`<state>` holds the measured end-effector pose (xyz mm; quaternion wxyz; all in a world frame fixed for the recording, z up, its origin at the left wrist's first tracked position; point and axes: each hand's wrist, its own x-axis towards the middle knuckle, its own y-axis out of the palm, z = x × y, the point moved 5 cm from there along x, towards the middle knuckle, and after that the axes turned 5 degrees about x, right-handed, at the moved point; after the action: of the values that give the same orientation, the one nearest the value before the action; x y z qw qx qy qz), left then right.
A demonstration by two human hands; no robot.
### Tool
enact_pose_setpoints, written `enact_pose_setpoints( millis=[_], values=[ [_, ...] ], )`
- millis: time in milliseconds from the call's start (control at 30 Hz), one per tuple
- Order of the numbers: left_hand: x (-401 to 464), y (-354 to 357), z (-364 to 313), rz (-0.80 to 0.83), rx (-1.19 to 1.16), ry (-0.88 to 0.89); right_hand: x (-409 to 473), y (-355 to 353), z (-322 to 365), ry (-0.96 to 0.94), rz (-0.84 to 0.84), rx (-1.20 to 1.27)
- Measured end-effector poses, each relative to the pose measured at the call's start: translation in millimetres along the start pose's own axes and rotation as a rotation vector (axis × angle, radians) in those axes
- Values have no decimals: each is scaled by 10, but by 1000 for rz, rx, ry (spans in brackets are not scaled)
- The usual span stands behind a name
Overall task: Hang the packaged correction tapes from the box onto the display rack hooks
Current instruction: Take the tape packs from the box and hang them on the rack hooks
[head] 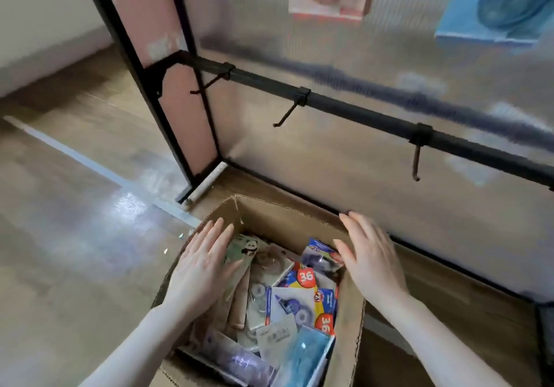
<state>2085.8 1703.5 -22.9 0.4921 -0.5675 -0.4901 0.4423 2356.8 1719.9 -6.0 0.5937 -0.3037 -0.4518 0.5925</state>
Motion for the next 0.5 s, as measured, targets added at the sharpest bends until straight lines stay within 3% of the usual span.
enact_pose_setpoints(
  millis=[200, 367, 500],
  values=[
    [155, 933, 281, 129, 25, 28, 3, 674, -44, -157, -61, -24],
    [347, 1174, 483, 232, 33, 52, 68, 939, 19, -154, -34, -36],
    [474, 1326, 496, 304, 77, 196, 48, 1099, 10, -113, 31, -26]
  ],
)
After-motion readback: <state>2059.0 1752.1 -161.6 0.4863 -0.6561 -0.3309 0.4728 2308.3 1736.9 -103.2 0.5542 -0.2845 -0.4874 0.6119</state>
